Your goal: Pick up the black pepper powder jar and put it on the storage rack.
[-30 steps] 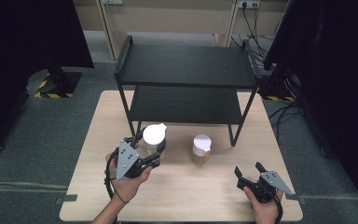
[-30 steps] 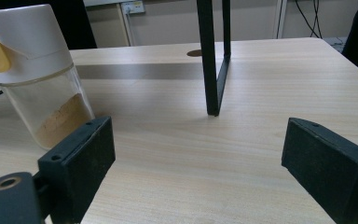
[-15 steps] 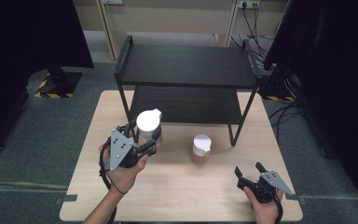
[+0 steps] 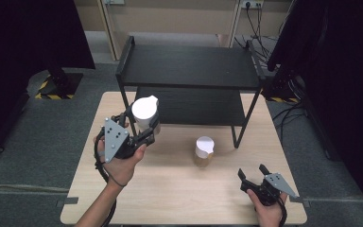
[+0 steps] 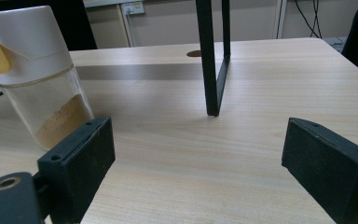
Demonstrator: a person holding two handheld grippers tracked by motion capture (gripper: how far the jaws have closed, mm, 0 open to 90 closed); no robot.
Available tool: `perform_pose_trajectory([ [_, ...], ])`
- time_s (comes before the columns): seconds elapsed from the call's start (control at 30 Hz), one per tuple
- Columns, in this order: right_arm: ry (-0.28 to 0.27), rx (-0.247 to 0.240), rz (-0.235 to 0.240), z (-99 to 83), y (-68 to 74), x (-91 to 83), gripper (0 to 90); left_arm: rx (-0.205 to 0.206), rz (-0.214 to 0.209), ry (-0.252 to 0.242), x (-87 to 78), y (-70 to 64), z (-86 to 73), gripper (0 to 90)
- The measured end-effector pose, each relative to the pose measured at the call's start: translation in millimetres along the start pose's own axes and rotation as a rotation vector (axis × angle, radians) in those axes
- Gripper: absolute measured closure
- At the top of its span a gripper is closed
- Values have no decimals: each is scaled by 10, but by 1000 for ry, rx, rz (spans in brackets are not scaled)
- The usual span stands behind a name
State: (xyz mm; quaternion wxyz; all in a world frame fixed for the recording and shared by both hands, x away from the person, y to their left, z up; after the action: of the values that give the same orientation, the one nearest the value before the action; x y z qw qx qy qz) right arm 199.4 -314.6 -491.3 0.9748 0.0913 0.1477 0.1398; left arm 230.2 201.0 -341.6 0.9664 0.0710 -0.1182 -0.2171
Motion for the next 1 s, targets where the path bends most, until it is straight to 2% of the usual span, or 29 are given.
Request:
perform_pose_trajectory([
  [1.0, 0, 6, 1, 1, -8, 1, 97, 9, 87, -87, 300, 141, 612, 310],
])
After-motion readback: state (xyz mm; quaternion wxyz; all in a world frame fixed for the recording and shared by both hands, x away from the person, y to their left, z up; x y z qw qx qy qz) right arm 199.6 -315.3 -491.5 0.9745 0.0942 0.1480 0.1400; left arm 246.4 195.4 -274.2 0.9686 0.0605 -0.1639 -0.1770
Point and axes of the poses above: each handheld gripper's, and its own axes: x roughly forward along the jaws, z roughly out of its top, y roughly to its left, the point moved 2 cm from there along x, roughly forward along the jaws, and after that the axes turned 6 degrees about x, right-handed, at the moved point
